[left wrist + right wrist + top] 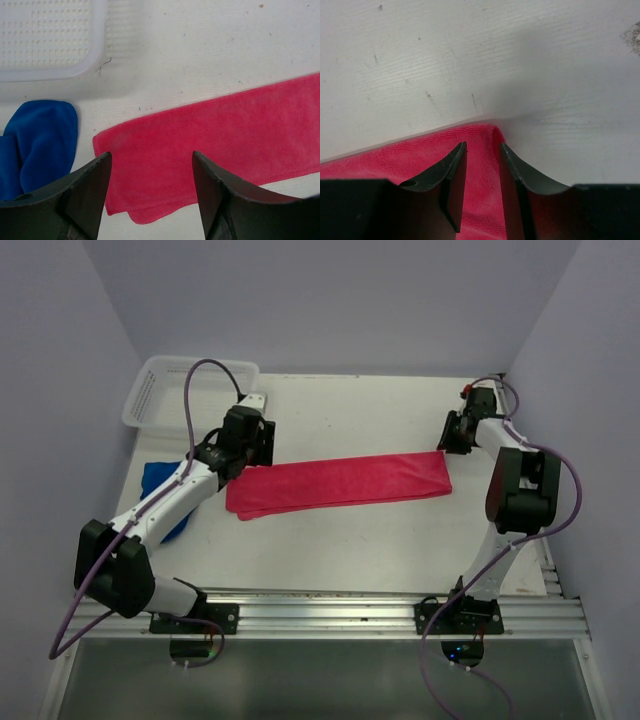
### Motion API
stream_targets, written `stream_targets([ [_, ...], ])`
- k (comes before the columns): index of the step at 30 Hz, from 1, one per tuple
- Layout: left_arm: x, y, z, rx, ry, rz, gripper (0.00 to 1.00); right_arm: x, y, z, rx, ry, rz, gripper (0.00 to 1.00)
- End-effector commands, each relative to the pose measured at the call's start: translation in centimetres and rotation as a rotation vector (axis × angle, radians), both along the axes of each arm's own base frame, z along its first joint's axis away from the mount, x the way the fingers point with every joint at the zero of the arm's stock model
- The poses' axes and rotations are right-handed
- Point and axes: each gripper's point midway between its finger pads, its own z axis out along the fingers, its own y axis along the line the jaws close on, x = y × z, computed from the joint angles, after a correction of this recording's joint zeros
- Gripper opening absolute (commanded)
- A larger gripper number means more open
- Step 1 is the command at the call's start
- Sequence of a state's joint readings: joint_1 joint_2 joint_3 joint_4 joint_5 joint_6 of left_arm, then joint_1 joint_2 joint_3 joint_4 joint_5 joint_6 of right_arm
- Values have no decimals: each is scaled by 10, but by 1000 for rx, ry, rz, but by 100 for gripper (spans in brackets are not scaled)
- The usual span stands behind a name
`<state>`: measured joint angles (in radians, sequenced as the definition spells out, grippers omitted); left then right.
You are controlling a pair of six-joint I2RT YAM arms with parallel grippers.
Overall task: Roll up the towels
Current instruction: Fold the towel
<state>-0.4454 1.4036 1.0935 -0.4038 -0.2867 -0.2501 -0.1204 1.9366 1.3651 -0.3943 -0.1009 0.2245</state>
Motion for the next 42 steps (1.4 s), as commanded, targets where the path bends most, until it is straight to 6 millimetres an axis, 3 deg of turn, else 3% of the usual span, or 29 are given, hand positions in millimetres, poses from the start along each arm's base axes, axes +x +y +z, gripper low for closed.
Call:
stream_targets([
  [1, 6, 3, 13, -6, -60, -9, 71, 9, -14, 25, -32, -37, -36, 36],
  [4, 4, 5, 17, -6, -90, -11, 75, 6, -20, 37, -32, -62, -56, 40],
  [8, -3, 11, 15, 3, -107, -9, 76, -9, -14, 35, 0, -45, -37, 40],
  [14, -12, 20, 8, 14, -127, 5, 77, -39, -4, 11, 48, 16, -21, 39],
  [18, -12, 22, 12, 21, -138, 12, 77, -47, -1, 0, 69, 41, -14, 40],
  [32, -12, 23, 14, 23, -141, 12, 78, -56, -9, -31, 20, 108, -23, 36],
  [42, -12, 21, 13, 20, -135, 4, 78, -56, -13, -37, -55, 135, -16, 36],
])
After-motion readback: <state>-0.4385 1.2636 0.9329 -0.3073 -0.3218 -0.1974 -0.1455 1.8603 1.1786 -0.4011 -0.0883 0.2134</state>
